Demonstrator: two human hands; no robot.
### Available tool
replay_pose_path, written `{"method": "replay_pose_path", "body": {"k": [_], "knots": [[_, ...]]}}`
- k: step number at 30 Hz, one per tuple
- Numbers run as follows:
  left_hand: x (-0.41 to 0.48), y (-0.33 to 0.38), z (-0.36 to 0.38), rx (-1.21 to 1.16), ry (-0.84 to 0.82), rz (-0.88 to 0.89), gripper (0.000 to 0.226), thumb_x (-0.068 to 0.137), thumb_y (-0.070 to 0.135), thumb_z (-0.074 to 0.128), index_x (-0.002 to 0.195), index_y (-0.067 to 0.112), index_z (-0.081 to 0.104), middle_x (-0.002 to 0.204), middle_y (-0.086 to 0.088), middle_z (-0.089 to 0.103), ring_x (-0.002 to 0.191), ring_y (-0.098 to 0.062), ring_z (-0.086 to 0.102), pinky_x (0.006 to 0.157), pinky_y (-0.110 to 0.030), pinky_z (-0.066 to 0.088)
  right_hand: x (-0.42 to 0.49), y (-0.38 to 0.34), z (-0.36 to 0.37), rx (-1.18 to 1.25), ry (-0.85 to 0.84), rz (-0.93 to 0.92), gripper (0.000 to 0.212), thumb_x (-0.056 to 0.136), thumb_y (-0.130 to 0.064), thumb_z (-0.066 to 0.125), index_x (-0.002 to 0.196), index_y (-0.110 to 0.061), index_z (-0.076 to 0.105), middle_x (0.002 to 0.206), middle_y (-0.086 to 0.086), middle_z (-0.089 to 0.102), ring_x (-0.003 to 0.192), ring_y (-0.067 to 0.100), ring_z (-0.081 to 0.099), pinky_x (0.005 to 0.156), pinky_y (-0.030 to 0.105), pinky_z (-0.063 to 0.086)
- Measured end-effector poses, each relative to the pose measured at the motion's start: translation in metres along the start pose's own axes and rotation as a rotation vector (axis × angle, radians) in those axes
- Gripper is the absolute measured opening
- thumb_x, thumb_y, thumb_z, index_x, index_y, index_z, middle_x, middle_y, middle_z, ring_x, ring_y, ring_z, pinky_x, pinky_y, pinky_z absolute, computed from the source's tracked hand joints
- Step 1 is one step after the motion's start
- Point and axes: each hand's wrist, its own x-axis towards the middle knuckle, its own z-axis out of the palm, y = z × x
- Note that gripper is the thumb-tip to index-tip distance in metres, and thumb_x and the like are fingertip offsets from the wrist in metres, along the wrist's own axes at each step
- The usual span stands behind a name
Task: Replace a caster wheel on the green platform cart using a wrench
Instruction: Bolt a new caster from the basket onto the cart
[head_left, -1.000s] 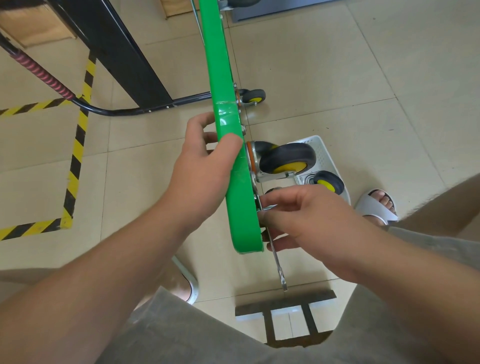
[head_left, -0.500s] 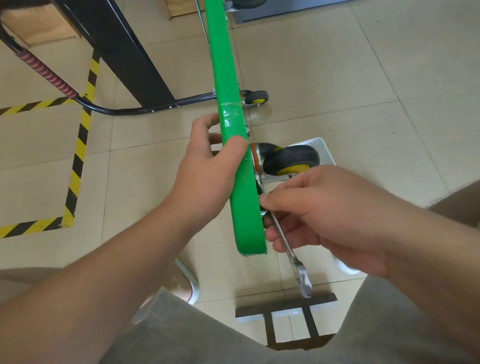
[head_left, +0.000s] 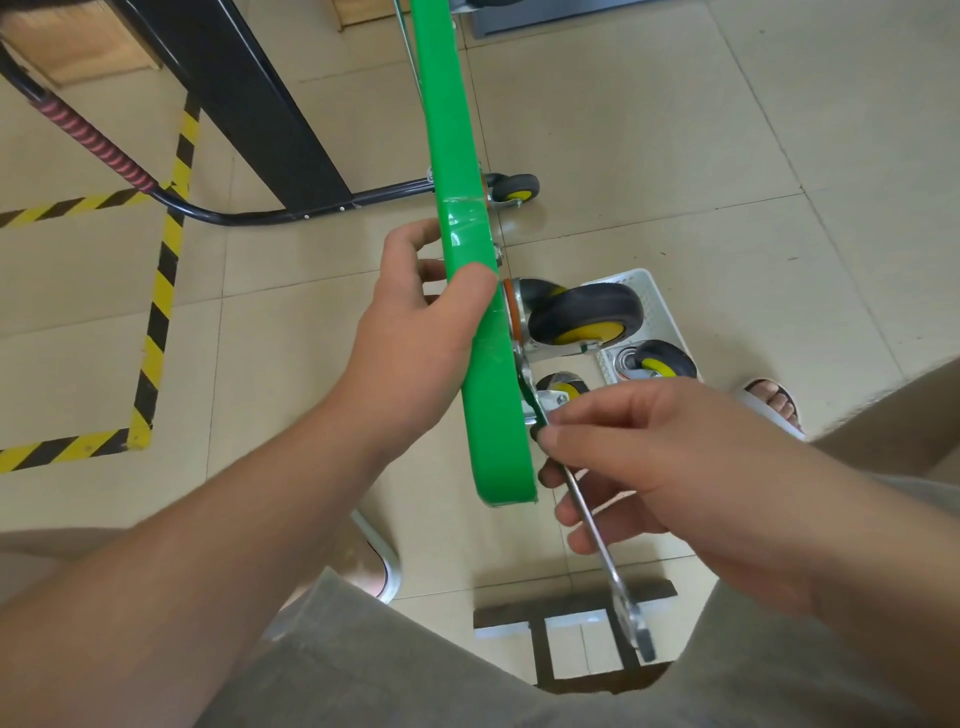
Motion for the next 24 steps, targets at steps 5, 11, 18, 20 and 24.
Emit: {"method": "replay_pose_path", "body": {"k": [5,11,18,20,24], "knots": [[-0.001,0.001,0.001,-0.002,0.014,0.000,0.039,0.099,0.037,0.055,0.137,0.042,0.044,0.121,0.004,0.061,0.088,-0.013,0.072,0.070,-0.028,0.057,0.009,0.012,0.000,-0.076,0.029,-0.003,0.013,0.094,-0.018,0.071,0.106,-0.020,0.073,0.088,0.012,0.078,0.074,0.027,0.077,0.065,0.039,0.065],[-0.001,0.002,0.002,0.008,0.004,-0.002,0.046,0.092,0.042,0.054,0.137,0.042,0.044,0.123,0.003,0.061,0.092,-0.018,0.073,0.073,-0.033,0.061,0.023,0.018,0.001,-0.116,0.029,-0.078,0.012,0.094,-0.017,0.072,0.105,-0.022,0.074,0.091,0.013,0.077,0.083,0.034,0.075,0.070,0.044,0.065],[-0.002,0.002,0.000,0.017,0.004,-0.009,0.042,0.094,0.041,0.054,0.134,0.045,0.044,0.123,0.004,0.062,0.094,-0.021,0.075,0.081,-0.046,0.064,0.040,0.022,0.003,-0.214,0.100,-0.195,0.015,0.093,-0.022,0.073,0.106,-0.029,0.075,0.089,0.007,0.078,0.084,0.037,0.075,0.080,0.054,0.062],[-0.002,0.002,0.000,0.019,-0.001,-0.007,0.041,0.096,0.040,0.054,0.135,0.045,0.043,0.123,0.004,0.062,0.094,-0.021,0.075,0.080,-0.045,0.064,0.040,0.022,0.004,-0.213,0.094,-0.201,0.016,0.094,-0.021,0.071,0.108,-0.028,0.075,0.089,0.006,0.078,0.083,0.034,0.075,0.080,0.053,0.062],[-0.002,0.002,0.000,0.020,-0.003,-0.011,0.043,0.093,0.042,0.054,0.134,0.045,0.043,0.123,0.004,0.062,0.094,-0.021,0.075,0.080,-0.044,0.064,0.037,0.021,0.007,-0.248,0.100,-0.207,0.013,0.095,-0.024,0.070,0.105,-0.029,0.076,0.085,0.005,0.078,0.078,0.032,0.076,0.079,0.052,0.062]]}}
